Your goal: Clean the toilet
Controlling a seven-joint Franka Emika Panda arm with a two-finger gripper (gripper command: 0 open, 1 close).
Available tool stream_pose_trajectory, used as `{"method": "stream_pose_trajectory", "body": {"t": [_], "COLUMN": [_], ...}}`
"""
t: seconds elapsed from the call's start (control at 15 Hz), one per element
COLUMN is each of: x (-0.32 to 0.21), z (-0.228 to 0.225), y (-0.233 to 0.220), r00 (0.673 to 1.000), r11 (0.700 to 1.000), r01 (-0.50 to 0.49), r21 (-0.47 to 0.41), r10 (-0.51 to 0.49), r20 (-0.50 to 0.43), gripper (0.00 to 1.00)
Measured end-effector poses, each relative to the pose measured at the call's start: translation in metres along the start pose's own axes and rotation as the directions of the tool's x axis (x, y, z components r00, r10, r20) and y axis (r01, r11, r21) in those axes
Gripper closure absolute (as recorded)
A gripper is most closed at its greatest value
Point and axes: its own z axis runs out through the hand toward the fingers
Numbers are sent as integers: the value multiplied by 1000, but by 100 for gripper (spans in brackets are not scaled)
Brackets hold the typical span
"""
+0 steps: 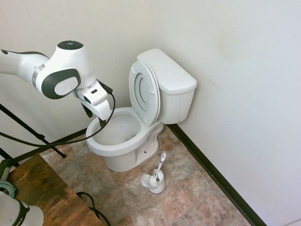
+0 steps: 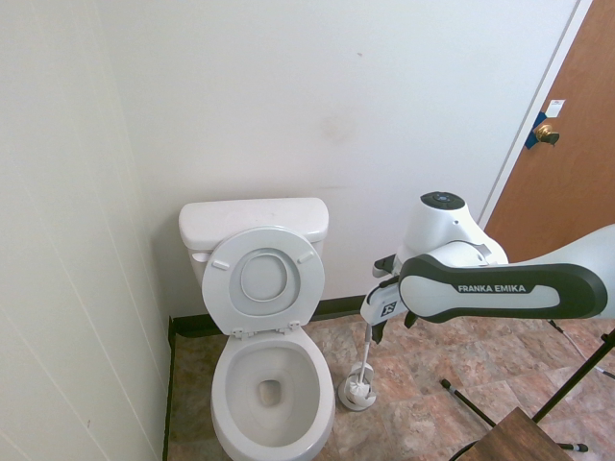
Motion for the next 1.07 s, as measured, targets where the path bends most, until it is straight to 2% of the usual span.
{"method": "stream_pose_trajectory", "body": {"t": [0.2, 0.4, 0.67, 1.07], "x": [2, 26, 78, 172], "z": [1, 18, 63, 141], "y": [0, 0, -16, -31], "r00": [1000, 995, 981, 938], "r11": [1000, 997, 982, 939], "r01": [-8, -82, -186, -338], "r21": [3, 15, -7, -53], "r10": [8, 82, 186, 332], "r20": [-5, -48, -63, -99], "gripper": [0, 0, 0, 0]}}
